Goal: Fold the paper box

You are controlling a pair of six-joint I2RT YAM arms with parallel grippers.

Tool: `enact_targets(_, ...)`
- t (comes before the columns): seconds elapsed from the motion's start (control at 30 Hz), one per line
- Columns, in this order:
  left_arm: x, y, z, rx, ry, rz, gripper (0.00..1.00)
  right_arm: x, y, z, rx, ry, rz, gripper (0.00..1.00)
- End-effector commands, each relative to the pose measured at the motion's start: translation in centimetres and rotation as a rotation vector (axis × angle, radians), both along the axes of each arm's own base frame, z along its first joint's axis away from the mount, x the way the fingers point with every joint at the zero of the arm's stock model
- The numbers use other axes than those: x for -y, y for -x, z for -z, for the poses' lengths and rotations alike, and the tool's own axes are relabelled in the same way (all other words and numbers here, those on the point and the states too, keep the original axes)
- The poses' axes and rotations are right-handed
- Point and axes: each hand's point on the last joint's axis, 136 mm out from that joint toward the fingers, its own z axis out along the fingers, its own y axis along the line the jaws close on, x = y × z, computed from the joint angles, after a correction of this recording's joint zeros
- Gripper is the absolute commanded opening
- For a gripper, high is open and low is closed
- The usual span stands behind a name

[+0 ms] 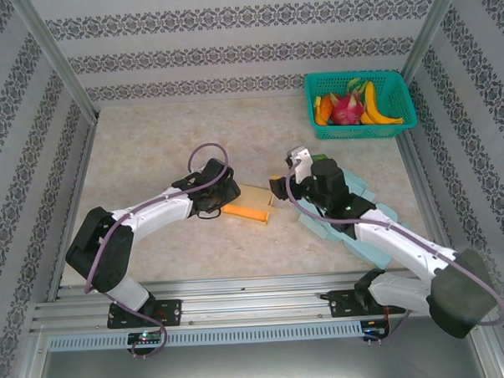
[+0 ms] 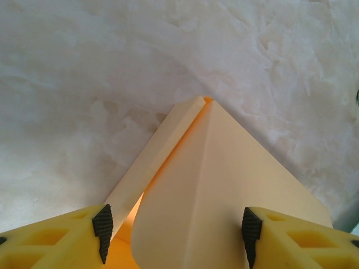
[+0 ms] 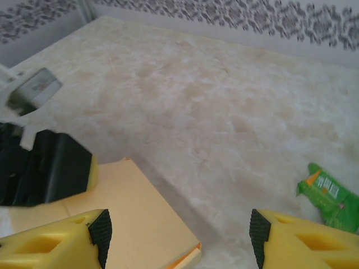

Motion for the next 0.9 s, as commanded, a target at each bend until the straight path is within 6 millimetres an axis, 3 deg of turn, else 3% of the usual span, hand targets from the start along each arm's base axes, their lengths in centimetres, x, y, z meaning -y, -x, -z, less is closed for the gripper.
enact_targets(0.0,-0.7,0.8,0.7,-0.025,-0.053,-0.019,0.66,0.1,-0.9,2.9,-0.129,-0.003,0.125,0.67)
enact_targets(0.2,-1.5,1.2,1.1,-0.023,-0.09,-0.032,0.68,-1.8,-1.0,7.8,-0.223,0.093,0.13,0.67)
enact_targets(0.4,-2.5,1.6,1.6,-0.021,-0.134,-0.044,0.72,-2.1,-0.6,11.0,-0.264,0.159,0.137,0.67)
enact_targets(0.63,-3.7,2.8,1.2,-0.025,-0.161,-0.043,0.87,-1.7,-0.6,13.6,-0.29,0.213,0.15,0.67)
enact_targets(0.77,-4.7,3.4,0.6,0.0,-0.185,-0.043,0.89,-1.9,-0.5,14.1,-0.303,0.219,0.145,0.66)
enact_targets(0.87,-4.3,3.4,0.5,0.014,-0.165,-0.017,0.89,-1.9,-0.6,14.5,-0.304,0.223,0.147,0.66)
